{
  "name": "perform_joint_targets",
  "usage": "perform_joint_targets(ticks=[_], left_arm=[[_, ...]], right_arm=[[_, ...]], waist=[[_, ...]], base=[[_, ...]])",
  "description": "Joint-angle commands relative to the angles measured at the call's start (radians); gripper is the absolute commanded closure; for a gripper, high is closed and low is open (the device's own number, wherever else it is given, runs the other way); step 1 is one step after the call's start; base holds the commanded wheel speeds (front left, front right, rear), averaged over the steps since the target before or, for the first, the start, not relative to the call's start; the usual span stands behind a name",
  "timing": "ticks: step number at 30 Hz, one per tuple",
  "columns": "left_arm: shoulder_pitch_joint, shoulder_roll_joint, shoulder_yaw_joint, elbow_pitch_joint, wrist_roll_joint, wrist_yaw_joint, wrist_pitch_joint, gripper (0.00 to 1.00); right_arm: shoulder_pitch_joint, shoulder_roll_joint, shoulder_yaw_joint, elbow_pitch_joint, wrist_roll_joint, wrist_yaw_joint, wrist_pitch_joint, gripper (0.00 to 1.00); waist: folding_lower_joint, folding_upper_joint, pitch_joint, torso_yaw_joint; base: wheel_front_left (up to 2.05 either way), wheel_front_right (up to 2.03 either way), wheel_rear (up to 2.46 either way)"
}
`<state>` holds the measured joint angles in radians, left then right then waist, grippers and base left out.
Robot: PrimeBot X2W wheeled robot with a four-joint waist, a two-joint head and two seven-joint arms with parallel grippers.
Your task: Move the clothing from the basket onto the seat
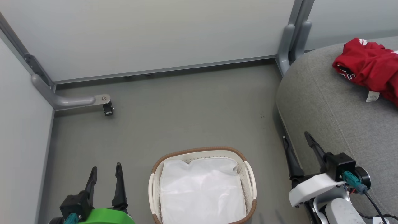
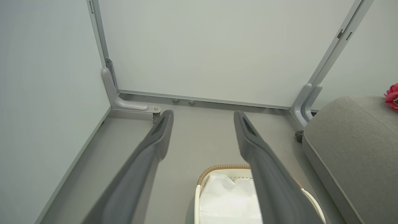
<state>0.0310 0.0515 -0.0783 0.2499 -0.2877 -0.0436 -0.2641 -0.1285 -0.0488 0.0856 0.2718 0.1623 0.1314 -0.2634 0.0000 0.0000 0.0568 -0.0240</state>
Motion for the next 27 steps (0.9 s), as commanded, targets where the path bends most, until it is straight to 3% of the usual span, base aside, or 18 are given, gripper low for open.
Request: perform_joint_targets(ticks=[1,11,12,16,27], left_arm=[[0.009,0.0,0.003,-0.001,0.011,-0.002,0.0,0.0],[0.012,-0.001,0.001,-0.007,-0.006,-0.018,-0.001,0.0],[0.0,-0.001,0.001,-0.005,-0.007,-0.014,0.0,1.0],[0.001,-0.004,0.001,0.029,-0.011,-0.014,0.0,1.0],[-0.021,-0.004,0.028,0.026,-0.201,-0.025,0.055,1.0]], right_arm=[[0.011,-0.003,0.002,0.005,0.007,-0.001,-0.002,0.0],[0.012,-0.003,0.009,0.008,0.012,-0.001,-0.002,0.0],[0.0,0.0,0.009,0.005,0.006,0.0,0.0,1.0],[0.014,0.004,0.014,0.035,0.006,0.0,0.0,1.0],[0.018,-0.004,-0.006,0.025,0.223,0.0,0.046,1.0]], waist=[[0.0,0.0,0.0,0.001],[0.0,0.0,-0.003,0.003],[0.0,0.0,-0.003,0.003],[0.0,0.0,-0.003,0.004],[0.0,0.0,-0.008,0.005]], base=[[0.0,0.0,0.0],[0.0,0.0,0.0],[0.0,0.0,0.0],[0.0,0.0,0.0],[0.0,0.0,0.0]])
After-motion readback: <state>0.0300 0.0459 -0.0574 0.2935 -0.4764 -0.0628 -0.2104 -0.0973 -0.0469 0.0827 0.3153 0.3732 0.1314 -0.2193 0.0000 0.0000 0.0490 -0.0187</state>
